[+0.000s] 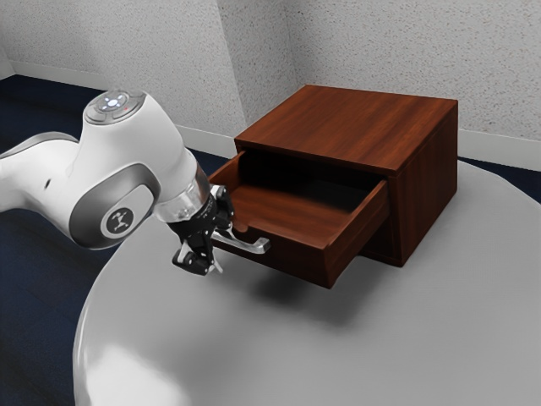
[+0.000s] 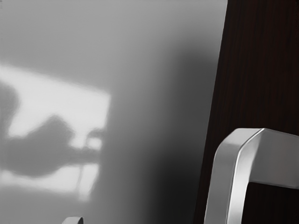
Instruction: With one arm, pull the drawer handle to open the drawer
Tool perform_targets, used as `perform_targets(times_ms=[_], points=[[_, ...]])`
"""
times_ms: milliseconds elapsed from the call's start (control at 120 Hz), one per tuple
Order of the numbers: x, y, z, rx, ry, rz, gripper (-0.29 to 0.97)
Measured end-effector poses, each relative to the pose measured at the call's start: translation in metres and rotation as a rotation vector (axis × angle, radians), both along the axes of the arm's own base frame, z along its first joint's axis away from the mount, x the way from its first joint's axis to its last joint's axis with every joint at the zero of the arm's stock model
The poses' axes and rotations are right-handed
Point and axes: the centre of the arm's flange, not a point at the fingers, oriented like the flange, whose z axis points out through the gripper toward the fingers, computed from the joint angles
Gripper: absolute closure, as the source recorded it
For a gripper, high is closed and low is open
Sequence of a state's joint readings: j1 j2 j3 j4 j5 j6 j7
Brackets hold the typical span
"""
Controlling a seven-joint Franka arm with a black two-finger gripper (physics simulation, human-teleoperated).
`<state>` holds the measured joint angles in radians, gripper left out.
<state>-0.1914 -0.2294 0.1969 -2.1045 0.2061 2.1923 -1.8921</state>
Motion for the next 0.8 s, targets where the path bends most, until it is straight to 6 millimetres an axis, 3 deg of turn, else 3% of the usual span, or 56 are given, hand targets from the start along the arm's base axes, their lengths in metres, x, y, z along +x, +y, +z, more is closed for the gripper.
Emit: perform_targets(times_ms=[800], points=[[-0.003,-0.010,0.012,0.005,-0.023,-0.018,0.34]])
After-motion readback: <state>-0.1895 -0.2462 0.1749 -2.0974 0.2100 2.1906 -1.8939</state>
